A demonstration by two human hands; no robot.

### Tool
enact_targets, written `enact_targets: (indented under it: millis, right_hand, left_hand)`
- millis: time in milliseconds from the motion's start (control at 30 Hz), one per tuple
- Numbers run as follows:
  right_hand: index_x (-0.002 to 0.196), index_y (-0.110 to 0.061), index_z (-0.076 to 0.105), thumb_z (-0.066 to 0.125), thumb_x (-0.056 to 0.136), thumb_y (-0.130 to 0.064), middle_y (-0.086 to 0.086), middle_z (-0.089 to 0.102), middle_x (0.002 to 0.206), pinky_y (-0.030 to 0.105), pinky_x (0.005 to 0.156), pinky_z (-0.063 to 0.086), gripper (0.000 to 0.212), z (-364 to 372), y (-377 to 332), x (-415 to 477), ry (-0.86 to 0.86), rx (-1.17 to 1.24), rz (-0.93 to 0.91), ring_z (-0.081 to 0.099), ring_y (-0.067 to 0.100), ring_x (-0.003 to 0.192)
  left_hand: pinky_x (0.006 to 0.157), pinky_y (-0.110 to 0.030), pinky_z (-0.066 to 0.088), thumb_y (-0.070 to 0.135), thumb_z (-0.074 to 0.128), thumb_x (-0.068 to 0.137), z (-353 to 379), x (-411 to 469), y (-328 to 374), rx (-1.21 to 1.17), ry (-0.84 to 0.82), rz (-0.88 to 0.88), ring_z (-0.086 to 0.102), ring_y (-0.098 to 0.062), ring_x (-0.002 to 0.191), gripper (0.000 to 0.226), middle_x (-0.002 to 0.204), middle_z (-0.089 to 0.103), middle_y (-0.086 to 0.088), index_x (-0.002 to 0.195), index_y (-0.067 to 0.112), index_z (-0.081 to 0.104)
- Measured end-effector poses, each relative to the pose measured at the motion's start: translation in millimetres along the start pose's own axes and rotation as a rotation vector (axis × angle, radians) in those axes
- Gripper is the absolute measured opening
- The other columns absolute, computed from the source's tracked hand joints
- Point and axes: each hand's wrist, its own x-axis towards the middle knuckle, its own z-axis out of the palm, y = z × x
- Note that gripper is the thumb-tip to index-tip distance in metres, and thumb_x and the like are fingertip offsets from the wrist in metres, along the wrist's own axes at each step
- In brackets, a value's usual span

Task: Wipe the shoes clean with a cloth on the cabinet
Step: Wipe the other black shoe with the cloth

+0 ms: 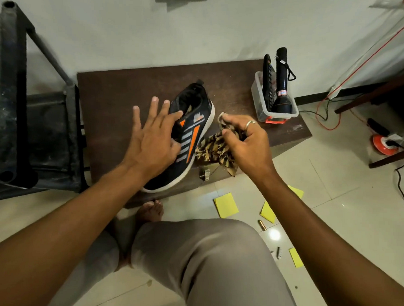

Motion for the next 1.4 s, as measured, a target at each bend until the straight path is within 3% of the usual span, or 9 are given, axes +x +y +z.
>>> enact_targets:
  millis: [167,300,433,633,767,967,1133,1300,1400]
  right_hand:
    - [0.126,-0.012,0.071,0.073,0.091,-0.01,-0.001,0.06,0.128,0.025,0.111,0.045,0.035,15,7,18,0.097,-0.062,-0.033,0.057,0.004,0.121]
    - [0.117,-0.009,0.075,0.069,0.093,-0.009,0.001,0.07,0.118,0.014,0.101,0.046,0.025,39,3,29,0.129,-0.041,-0.102,0.062,0.002,0.111]
    - [0.114,-0.008,0.076,0.068,0.094,-0.008,0.001,0.07,0.112,0.01,0.095,0.045,0.021,51,5,16,0.175,-0.027,-0.085,0.062,-0.004,0.105]
    - [0.116,-0.004,0.074,0.068,0.095,-0.004,0.008,0.068,0.114,0.027,0.098,0.054,0.022,54,4,-2,0.003,-0.177,-0.334,0.066,0.016,0.108]
    - [0.118,-0.005,0.073,0.066,0.096,-0.008,0.008,0.069,0.117,0.017,0.099,0.044,0.023,63,-2,7,0.033,-0.336,-0.397,0.061,0.019,0.11]
    - [0.11,-0.005,0.075,0.065,0.094,-0.005,0.009,0.07,0.111,0.036,0.084,0.056,0.019,70,-3,-12,-0.246,-0.393,-0.612,0.064,0.027,0.1]
    - [0.11,-0.008,0.074,0.063,0.096,-0.01,0.005,0.064,0.111,0.037,0.08,0.054,0.018,54,-1,26,-0.1,-0.458,-0.496,0.055,0.017,0.1]
    - [0.112,-0.008,0.075,0.058,0.096,-0.01,0.007,0.065,0.111,0.042,0.074,0.056,0.023,51,-10,8,-0.372,-0.554,-0.686,0.057,0.024,0.096]
    - [0.112,-0.008,0.075,0.057,0.097,-0.009,0.008,0.066,0.114,0.044,0.073,0.056,0.024,38,-8,32,-0.231,-0.617,-0.643,0.058,0.027,0.096]
  left_hand:
    - [0.123,-0.063,0.001,0.024,0.043,0.085,-7,-8,-15,-0.055,0.018,0.006,0.008,-0.026,0.157,0.066,0.162,0.036,-0.009,0.149,0.013,0.033]
    - [0.127,-0.052,0.005,0.05,0.038,0.103,7,-8,-18,-0.07,0.081,-0.024,0.012,-0.021,0.157,0.065,0.162,0.037,-0.006,0.155,0.012,0.028]
    - [0.128,-0.048,0.009,0.048,0.037,0.106,10,-6,-19,-0.04,0.088,-0.009,0.011,-0.019,0.157,0.063,0.164,0.033,-0.004,0.155,0.01,0.031]
    - [0.128,-0.041,0.01,0.043,0.036,0.107,7,-9,-15,-0.069,0.119,-0.01,0.011,-0.014,0.156,0.057,0.165,0.029,-0.004,0.152,0.008,0.039]
    - [0.12,-0.024,0.005,0.032,0.044,0.108,0,-15,-5,-0.19,0.171,-0.098,0.006,0.001,0.139,0.051,0.164,0.03,-0.003,0.154,0.011,0.036]
    - [0.122,-0.019,0.003,0.033,0.042,0.108,3,-12,-11,-0.167,0.153,-0.079,0.02,-0.016,0.152,0.054,0.163,0.033,-0.006,0.156,0.011,0.032]
    - [0.117,-0.017,0.002,0.029,0.045,0.108,-3,-15,-5,-0.176,0.176,-0.081,0.008,0.004,0.134,0.054,0.163,0.034,-0.006,0.156,0.009,0.032]
    - [0.116,-0.018,0.002,0.029,0.046,0.108,-5,-16,-2,-0.185,0.159,-0.082,0.007,0.002,0.134,0.053,0.164,0.032,-0.007,0.156,0.009,0.033]
    - [0.114,-0.012,-0.004,0.029,0.045,0.108,-7,-16,-2,-0.191,0.138,-0.093,0.005,0.004,0.133,0.055,0.164,0.03,-0.006,0.158,0.012,0.03]
